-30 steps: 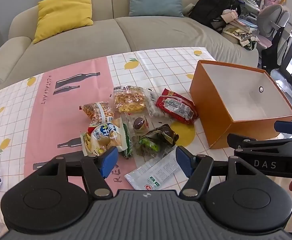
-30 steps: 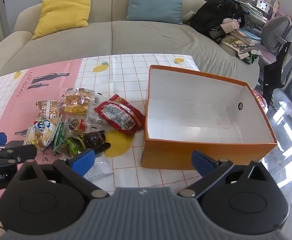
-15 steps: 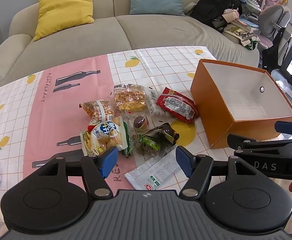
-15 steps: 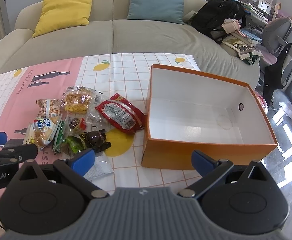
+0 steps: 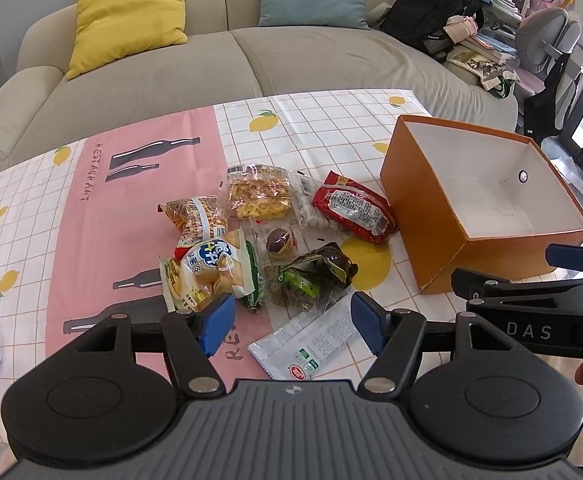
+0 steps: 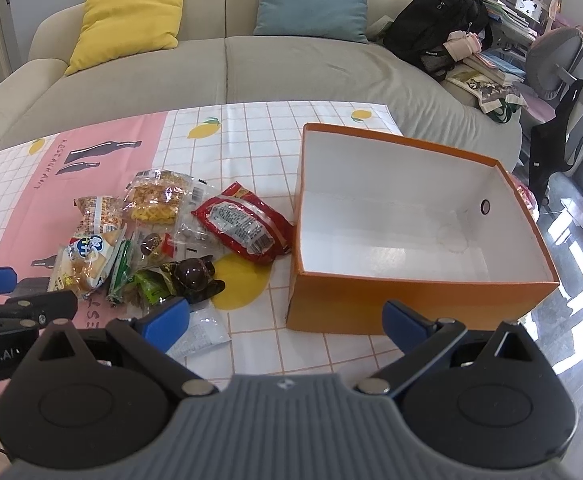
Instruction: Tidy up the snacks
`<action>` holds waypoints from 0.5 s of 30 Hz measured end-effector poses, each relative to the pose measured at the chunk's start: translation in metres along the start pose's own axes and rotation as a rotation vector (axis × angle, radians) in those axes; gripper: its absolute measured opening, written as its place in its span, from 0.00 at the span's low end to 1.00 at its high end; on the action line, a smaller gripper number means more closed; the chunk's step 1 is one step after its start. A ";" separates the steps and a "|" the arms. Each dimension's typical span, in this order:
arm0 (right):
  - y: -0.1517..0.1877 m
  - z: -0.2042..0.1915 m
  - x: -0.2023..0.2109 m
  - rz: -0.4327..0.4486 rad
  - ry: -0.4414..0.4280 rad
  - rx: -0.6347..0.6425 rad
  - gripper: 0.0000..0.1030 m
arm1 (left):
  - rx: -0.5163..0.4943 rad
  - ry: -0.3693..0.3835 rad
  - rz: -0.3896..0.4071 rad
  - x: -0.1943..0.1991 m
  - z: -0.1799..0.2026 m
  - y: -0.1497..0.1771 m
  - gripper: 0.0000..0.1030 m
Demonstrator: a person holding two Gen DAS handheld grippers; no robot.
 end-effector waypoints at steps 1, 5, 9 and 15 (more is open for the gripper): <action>0.000 0.000 0.000 0.000 -0.001 0.000 0.97 | 0.000 0.000 0.000 0.000 0.000 0.000 0.76; 0.000 -0.001 0.000 0.000 -0.002 -0.001 0.97 | 0.000 -0.002 -0.004 0.000 0.000 0.000 0.76; 0.000 -0.001 0.000 -0.003 -0.002 -0.003 0.97 | 0.010 0.007 0.010 0.001 -0.002 -0.001 0.76; 0.000 -0.002 -0.001 -0.005 -0.003 -0.006 0.97 | 0.016 0.022 0.026 0.001 -0.001 -0.002 0.76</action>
Point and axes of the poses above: each gripper's, at about its wrist camera, not at the fingertips, and x roughly against the way its jaws point, z to its right, y to its underside, the point moved 7 cm from there along -x, roughly the way its jaws point, and after that the axes turned 4 degrees about y, right-handed, at the moved point
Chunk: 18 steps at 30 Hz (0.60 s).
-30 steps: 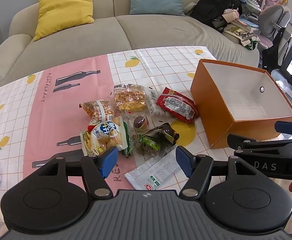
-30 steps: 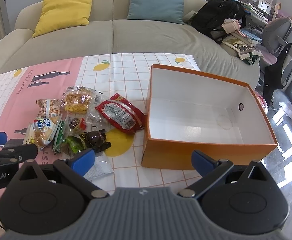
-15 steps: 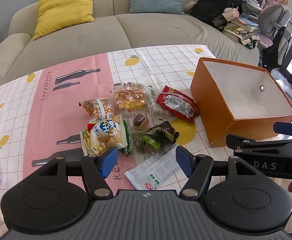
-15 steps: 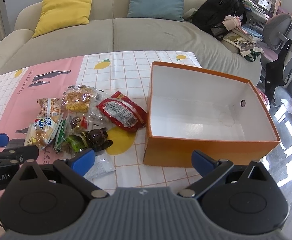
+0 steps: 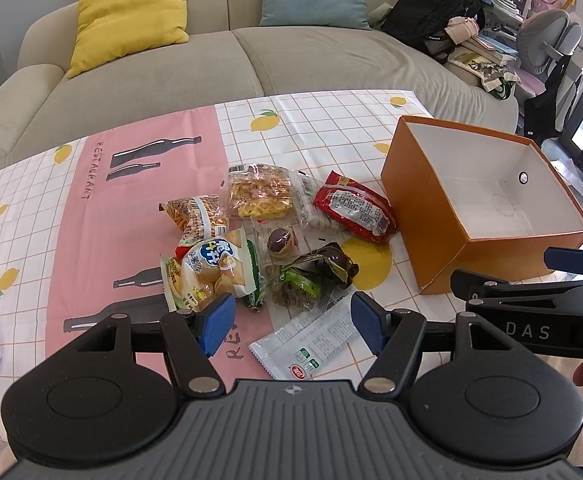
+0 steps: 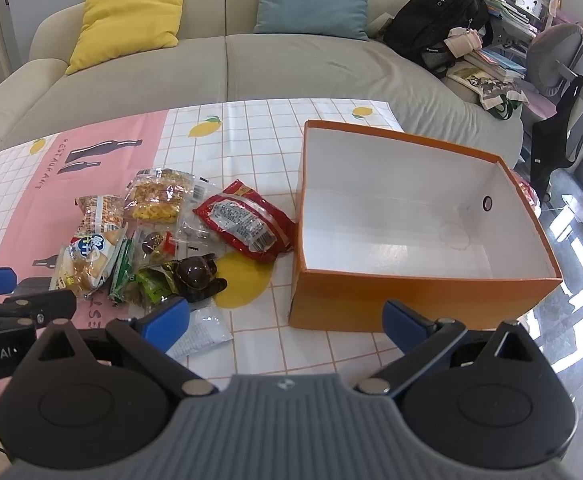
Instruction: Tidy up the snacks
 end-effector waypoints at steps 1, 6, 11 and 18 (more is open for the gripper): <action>0.000 0.000 0.000 0.000 0.000 0.000 0.97 | -0.002 -0.001 -0.003 0.000 0.000 0.000 0.76; 0.000 -0.001 0.000 0.008 -0.020 -0.005 0.97 | 0.024 0.026 0.015 0.003 -0.001 0.001 0.75; 0.004 -0.001 0.001 0.057 -0.097 -0.054 0.97 | 0.039 0.086 0.034 0.007 0.002 0.002 0.65; 0.009 -0.015 -0.006 0.062 -0.116 0.023 0.84 | 0.110 0.114 -0.042 0.001 -0.009 0.011 0.46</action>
Point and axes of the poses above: each gripper's, at about its wrist camera, not at the fingertips, and x roughly against the way its jaws point, z to its right, y to its underside, the point moved 7 cm from there along -x, roughly the way its jaws point, and after that the axes turned 4 degrees about y, right-handed, at the moved point
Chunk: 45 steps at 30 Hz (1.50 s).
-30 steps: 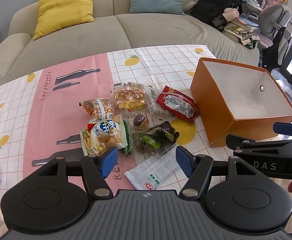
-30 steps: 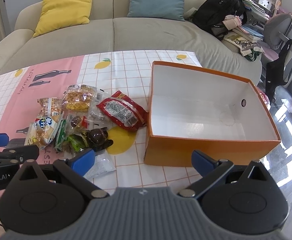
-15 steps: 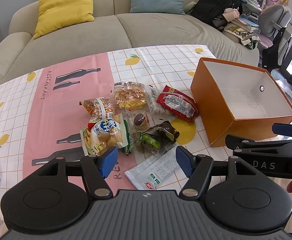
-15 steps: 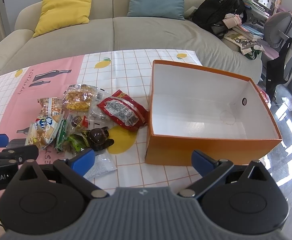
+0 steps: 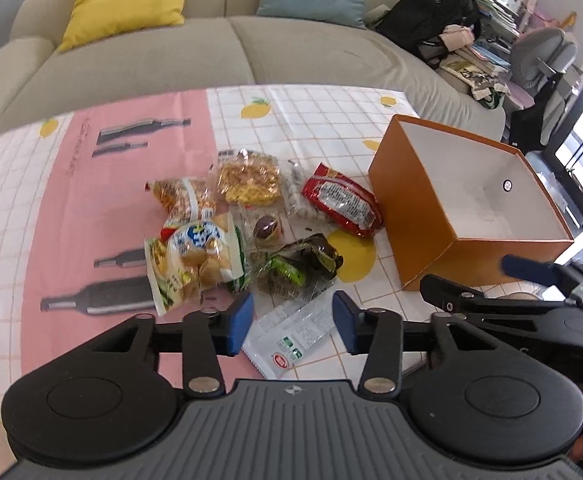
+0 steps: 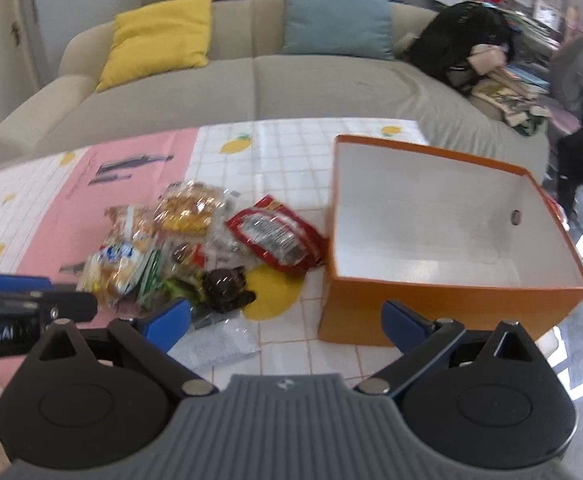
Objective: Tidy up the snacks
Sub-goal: 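Lower the left tool onto the blue-logo chip bag while the right tool reaches the dark green packet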
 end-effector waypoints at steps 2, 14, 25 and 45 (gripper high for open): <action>0.003 -0.003 -0.004 -0.021 -0.023 -0.005 0.77 | 0.017 -0.009 -0.009 -0.002 -0.007 0.001 0.42; -0.002 -0.055 -0.026 0.011 -0.151 0.139 0.60 | 0.046 -0.067 0.005 -0.019 -0.034 -0.019 0.67; -0.015 -0.069 -0.086 -0.037 -0.179 0.160 0.49 | 0.140 -0.145 -0.028 -0.065 -0.077 -0.031 0.81; -0.007 -0.078 -0.147 -0.096 -0.174 0.166 0.33 | 0.254 -0.163 -0.053 -0.120 -0.114 -0.027 0.88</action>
Point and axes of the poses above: each gripper's, at about its wrist camera, not at the fingertips, and x roughly against the way its jaws point, z to its right, y to its underside, the point moved 7 cm from there along -x, roughly the way its jaws point, and after that the axes turned 4 degrees about y, right-handed, at the moved point
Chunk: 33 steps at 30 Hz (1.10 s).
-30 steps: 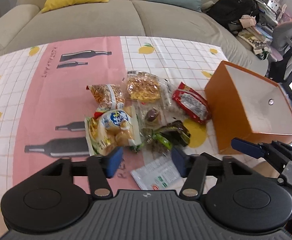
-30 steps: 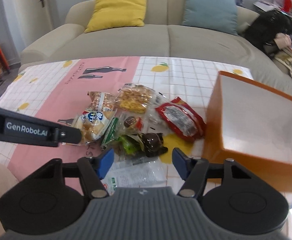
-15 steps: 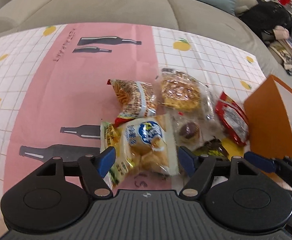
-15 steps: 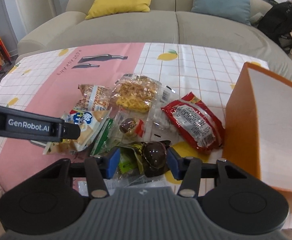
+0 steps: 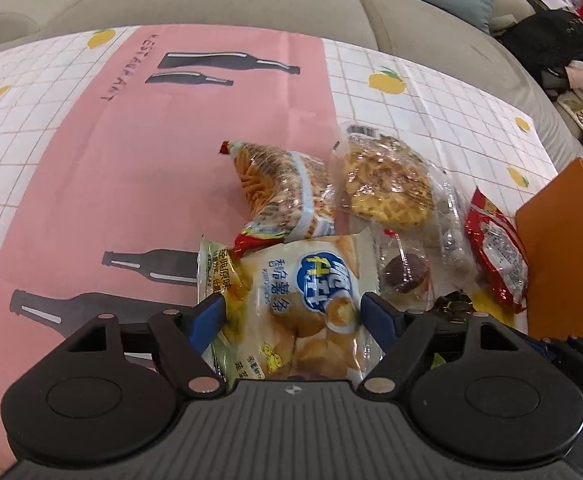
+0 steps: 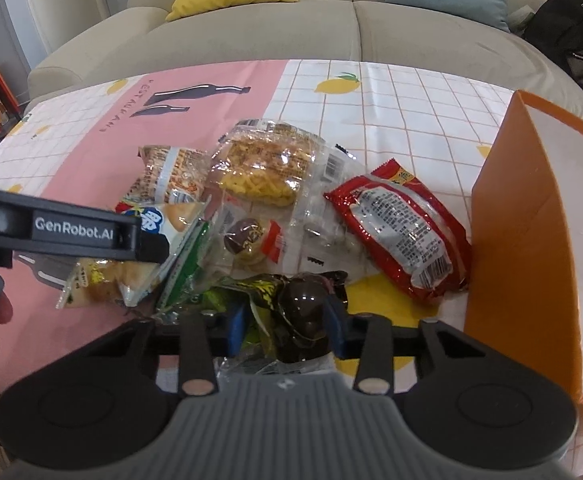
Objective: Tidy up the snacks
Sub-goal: 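Lower the left tool onto the blue-logo chip bag while the right tool reaches the dark green packet, then close the left tool on the chip bag while the right tool closes on the dark green packet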
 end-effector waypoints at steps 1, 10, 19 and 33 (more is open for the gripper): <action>0.000 0.000 0.000 0.003 0.011 0.012 0.29 | 0.003 0.003 0.010 -0.001 0.000 -0.001 0.89; 0.002 0.001 -0.010 0.009 0.052 0.070 0.41 | -0.036 -0.031 0.025 -0.004 0.003 -0.003 0.94; 0.001 0.004 -0.025 -0.001 0.065 0.063 0.36 | -0.049 -0.027 0.029 -0.010 0.002 -0.007 0.96; -0.010 0.006 0.008 0.066 0.030 0.007 0.34 | -0.039 0.024 0.105 0.026 0.008 0.000 0.54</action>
Point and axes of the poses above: each gripper's, at about its wrist camera, not at the fingertips, and x roughly against the way its jaws point, z to its right, y to its underside, the point moved 7 cm from there along -x, roughly the way its jaws point, and after that the axes turned 4 degrees about y, right-handed, at the moved point
